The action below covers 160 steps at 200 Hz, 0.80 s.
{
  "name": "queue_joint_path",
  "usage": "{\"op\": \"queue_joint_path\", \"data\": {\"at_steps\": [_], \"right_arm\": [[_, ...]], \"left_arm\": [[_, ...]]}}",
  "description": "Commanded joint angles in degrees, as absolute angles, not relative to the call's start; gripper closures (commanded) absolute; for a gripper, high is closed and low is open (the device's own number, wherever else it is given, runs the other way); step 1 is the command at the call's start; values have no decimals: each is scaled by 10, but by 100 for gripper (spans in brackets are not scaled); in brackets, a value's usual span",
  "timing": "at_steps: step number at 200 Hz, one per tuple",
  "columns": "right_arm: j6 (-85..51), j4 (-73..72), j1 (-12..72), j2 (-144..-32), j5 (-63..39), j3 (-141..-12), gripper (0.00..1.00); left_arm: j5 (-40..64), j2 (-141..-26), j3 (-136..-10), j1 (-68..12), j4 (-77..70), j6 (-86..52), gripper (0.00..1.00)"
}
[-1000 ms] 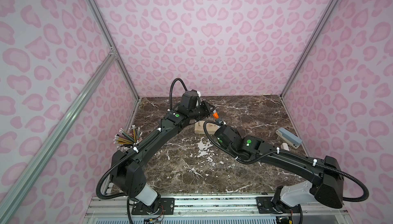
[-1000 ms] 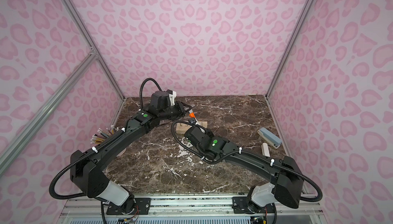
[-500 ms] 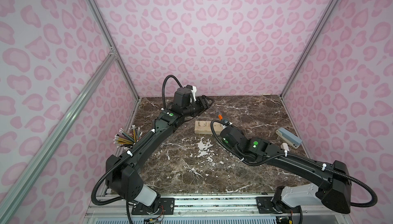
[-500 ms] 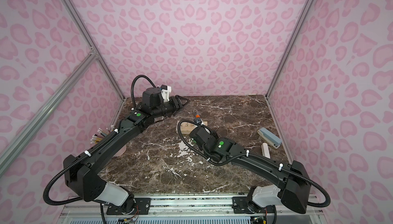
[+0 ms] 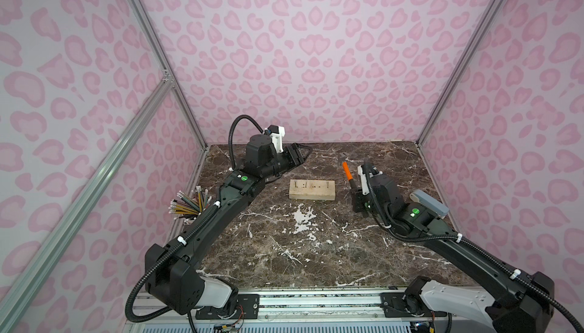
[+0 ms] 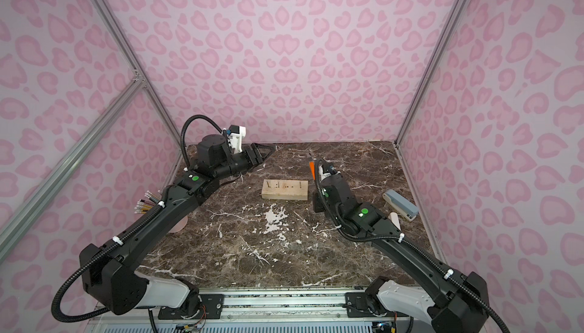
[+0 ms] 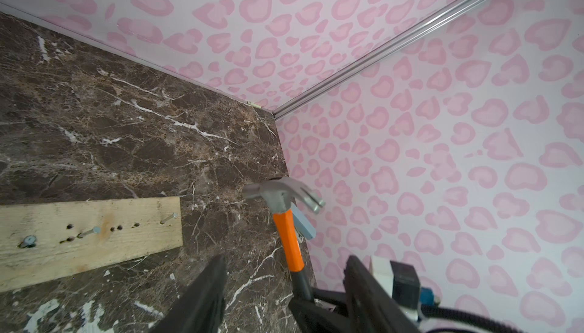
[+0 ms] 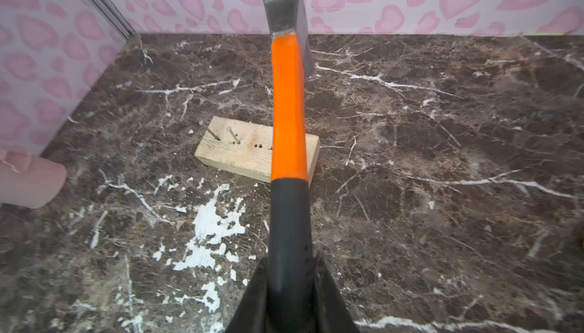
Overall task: Use a claw hammer to pull out a nail
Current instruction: Pick up the hammer at the center of the board.
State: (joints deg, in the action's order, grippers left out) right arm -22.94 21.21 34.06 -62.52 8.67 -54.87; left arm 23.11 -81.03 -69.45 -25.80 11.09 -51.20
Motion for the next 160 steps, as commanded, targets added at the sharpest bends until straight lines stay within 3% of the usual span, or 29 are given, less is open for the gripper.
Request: {"op": "queue_joint_path", "data": {"at_steps": [1,38,92,160], "right_arm": [[-277,107,296,-606,-76,-540,100],[-325,61,213,-598,-255,-527,100],[-348,36,182,-606,-429,-526,100],[-350,28,184,-585,-530,-510,100]], "left_arm": [[257,-789,-654,-253,8,-484,34],[297,-780,-631,-244,-25,-428,29],[460,-814,-604,-204,-137,-399,30],[521,-869,-639,-188,-127,-353,29]]}}
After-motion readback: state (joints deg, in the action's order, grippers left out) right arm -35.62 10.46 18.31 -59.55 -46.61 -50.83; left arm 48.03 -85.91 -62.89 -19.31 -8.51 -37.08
